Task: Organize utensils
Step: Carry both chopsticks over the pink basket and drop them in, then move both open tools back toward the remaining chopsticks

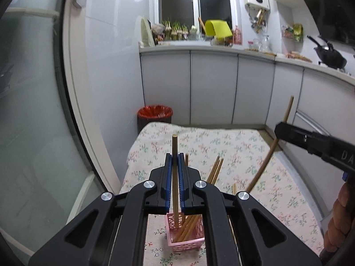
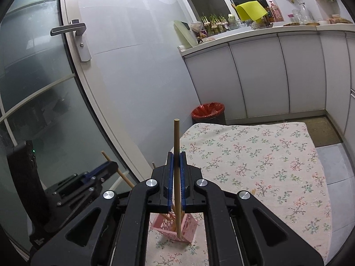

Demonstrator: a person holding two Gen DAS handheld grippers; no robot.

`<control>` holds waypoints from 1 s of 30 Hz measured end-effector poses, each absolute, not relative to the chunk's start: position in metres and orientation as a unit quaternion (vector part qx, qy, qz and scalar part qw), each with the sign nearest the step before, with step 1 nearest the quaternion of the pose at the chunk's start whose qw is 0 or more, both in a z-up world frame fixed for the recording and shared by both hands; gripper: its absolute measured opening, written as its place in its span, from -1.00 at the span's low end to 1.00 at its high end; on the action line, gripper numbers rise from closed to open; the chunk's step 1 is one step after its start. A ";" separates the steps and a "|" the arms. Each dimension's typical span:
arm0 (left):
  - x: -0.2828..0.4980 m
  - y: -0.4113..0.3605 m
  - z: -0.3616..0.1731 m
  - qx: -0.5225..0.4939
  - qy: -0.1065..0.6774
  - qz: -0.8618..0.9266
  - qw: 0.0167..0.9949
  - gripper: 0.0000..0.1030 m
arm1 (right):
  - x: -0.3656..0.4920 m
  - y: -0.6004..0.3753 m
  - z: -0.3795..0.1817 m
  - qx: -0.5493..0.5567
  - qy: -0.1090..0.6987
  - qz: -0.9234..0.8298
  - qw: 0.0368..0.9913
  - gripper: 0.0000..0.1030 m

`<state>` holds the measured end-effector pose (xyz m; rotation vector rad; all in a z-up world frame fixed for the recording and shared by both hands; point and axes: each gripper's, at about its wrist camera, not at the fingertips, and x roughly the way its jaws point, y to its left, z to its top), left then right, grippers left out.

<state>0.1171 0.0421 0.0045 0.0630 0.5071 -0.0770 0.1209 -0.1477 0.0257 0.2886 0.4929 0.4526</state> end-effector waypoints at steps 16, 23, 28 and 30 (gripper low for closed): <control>0.150 0.048 -0.030 0.017 0.305 -0.060 0.950 -0.89 | 0.160 -0.120 -0.028 0.130 0.295 0.211 0.923 -0.90; 0.145 0.046 -0.025 0.006 0.294 -0.070 0.953 -0.58 | 0.158 -0.128 -0.025 0.139 0.295 0.208 0.922 -0.75; 0.135 0.046 -0.017 -0.010 0.289 -0.076 0.954 -0.21 | 0.152 -0.137 -0.019 0.141 0.289 0.206 0.924 -0.58; 0.130 0.044 -0.015 -0.011 0.292 -0.075 0.953 -0.12 | 0.149 -0.144 -0.016 0.144 0.286 0.203 0.925 -0.43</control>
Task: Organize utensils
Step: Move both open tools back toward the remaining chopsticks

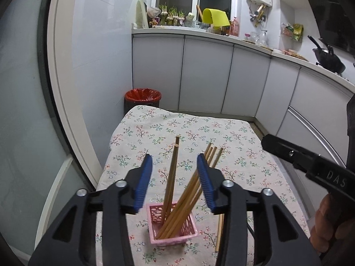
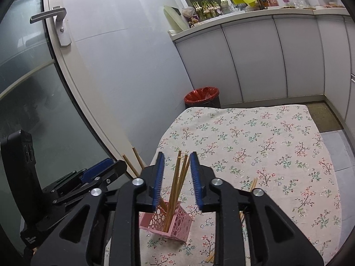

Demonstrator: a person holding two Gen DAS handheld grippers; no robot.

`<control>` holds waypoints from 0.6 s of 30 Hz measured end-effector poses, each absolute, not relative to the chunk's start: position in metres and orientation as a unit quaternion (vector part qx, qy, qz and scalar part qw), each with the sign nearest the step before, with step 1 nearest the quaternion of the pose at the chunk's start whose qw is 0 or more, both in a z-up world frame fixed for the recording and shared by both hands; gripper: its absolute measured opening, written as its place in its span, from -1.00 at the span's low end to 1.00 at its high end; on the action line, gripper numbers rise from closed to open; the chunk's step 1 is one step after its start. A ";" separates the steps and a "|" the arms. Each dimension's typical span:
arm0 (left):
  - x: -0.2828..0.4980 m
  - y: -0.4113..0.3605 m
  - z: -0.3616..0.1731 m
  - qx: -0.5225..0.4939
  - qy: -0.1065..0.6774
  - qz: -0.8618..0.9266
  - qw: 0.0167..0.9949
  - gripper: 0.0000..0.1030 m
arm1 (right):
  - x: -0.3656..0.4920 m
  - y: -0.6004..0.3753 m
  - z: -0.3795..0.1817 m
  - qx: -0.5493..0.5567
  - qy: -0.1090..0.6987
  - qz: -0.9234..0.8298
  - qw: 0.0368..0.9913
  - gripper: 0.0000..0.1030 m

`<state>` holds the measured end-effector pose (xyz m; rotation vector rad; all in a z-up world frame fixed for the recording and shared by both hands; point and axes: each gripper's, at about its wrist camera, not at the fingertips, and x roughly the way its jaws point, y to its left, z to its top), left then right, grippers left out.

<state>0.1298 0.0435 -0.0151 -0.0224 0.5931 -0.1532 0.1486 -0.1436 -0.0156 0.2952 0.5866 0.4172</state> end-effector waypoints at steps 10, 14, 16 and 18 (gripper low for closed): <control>0.112 0.027 -0.024 0.006 0.327 -0.084 0.941 0.41 | 0.135 -0.178 -0.013 0.126 0.310 0.182 0.925 -0.02; 0.108 0.020 -0.032 0.008 0.345 -0.089 0.934 0.59 | 0.133 -0.195 -0.019 0.114 0.327 0.166 0.923 0.14; 0.108 0.015 -0.037 0.012 0.356 -0.094 0.930 0.62 | 0.132 -0.203 -0.025 0.108 0.335 0.155 0.923 0.21; 0.106 0.008 -0.043 0.020 0.367 -0.100 0.925 0.64 | 0.131 -0.212 -0.033 0.102 0.345 0.143 0.922 0.33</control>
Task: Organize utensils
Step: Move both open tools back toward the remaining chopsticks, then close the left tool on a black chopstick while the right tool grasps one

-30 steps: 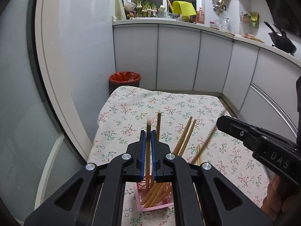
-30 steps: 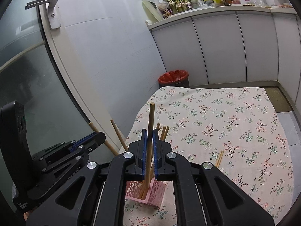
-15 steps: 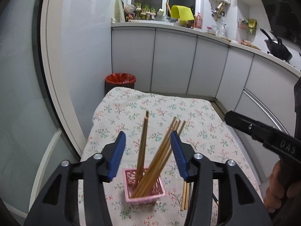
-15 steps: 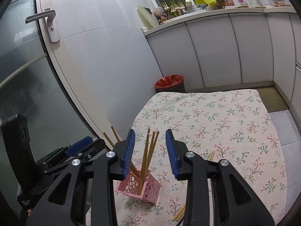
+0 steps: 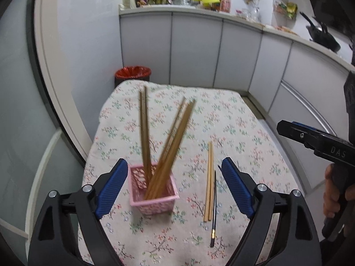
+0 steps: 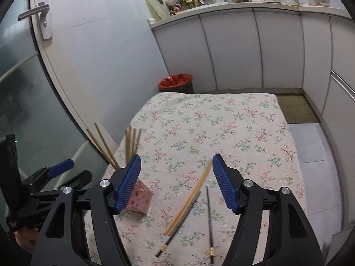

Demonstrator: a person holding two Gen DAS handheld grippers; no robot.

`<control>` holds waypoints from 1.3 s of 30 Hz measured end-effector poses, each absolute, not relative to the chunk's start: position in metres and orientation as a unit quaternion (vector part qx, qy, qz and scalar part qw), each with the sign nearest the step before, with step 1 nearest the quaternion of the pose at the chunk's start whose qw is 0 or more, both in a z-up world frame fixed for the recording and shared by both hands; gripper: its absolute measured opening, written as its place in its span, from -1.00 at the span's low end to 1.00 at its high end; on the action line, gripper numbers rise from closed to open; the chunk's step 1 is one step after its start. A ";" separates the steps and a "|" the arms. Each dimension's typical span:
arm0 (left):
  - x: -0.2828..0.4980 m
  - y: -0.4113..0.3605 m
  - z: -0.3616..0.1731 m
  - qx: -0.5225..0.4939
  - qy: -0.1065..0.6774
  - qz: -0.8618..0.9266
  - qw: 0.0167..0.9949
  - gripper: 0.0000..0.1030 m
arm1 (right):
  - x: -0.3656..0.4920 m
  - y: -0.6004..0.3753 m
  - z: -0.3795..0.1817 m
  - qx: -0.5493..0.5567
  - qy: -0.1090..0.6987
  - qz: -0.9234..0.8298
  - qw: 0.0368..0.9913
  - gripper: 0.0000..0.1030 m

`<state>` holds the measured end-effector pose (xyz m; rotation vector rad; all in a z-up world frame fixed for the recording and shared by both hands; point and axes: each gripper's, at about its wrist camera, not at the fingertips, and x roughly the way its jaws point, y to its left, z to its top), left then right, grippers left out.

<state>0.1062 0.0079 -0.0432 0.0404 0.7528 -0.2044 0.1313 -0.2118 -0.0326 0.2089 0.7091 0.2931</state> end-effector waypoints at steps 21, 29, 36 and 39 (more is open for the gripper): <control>0.115 -0.088 -0.128 0.068 0.526 -0.202 0.824 0.56 | 0.148 -0.268 -0.112 0.063 0.504 0.035 0.861 0.74; 0.154 -0.093 -0.172 0.029 0.584 -0.187 0.790 -0.39 | 0.152 -0.289 -0.134 0.071 0.535 0.018 0.842 0.77; 0.181 -0.100 -0.200 0.040 0.595 -0.162 0.786 -0.73 | 0.152 -0.291 -0.142 0.061 0.544 0.019 0.837 0.80; 0.188 -0.102 -0.207 0.043 0.598 -0.154 0.785 -0.78 | 0.152 -0.290 -0.143 0.058 0.545 0.021 0.836 0.80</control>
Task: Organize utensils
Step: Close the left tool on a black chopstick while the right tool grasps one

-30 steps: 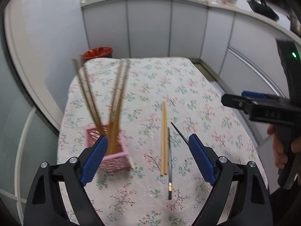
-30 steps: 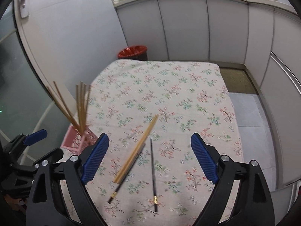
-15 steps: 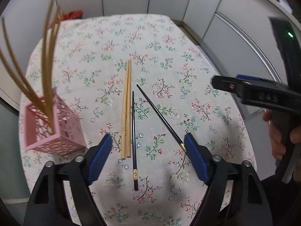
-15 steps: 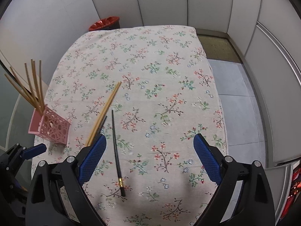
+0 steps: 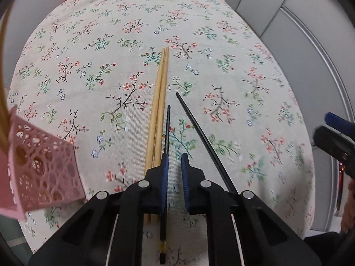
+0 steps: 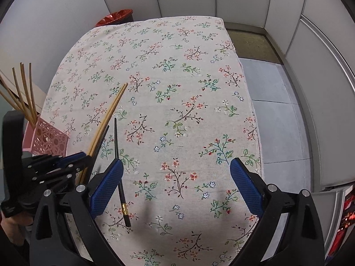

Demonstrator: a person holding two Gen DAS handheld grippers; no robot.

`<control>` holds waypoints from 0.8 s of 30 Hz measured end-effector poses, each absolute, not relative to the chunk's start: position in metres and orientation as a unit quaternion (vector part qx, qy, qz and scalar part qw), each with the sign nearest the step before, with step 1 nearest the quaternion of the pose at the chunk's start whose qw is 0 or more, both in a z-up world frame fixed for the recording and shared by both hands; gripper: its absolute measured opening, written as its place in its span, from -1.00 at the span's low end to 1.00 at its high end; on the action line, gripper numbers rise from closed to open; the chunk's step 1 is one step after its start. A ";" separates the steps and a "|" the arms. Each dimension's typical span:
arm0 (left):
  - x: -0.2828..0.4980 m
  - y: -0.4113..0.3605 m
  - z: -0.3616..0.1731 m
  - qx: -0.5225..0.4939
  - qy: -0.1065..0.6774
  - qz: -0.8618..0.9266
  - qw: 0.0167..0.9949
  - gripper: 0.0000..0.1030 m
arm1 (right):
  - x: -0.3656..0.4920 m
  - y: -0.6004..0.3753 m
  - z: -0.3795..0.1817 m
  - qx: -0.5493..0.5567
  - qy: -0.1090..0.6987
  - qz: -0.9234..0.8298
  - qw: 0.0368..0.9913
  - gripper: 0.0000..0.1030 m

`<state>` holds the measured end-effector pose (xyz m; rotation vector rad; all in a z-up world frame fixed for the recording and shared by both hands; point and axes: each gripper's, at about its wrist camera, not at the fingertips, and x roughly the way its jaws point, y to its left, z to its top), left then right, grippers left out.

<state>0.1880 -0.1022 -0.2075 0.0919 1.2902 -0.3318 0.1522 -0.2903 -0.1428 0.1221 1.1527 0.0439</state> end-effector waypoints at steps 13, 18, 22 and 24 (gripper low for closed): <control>0.204 -0.109 -0.223 0.058 0.605 -0.131 0.784 -0.89 | 0.153 -0.293 -0.148 0.055 0.550 0.022 0.833 0.81; 0.192 -0.100 -0.205 0.052 0.590 -0.140 0.793 -0.90 | 0.157 -0.287 -0.153 0.053 0.557 0.019 0.829 0.81; 0.176 -0.084 -0.180 0.046 0.571 -0.154 0.805 -0.90 | 0.162 -0.278 -0.158 0.051 0.563 0.024 0.824 0.80; 0.165 -0.074 -0.168 0.046 0.563 -0.160 0.810 -0.90 | 0.166 -0.271 -0.160 0.052 0.567 0.028 0.821 0.80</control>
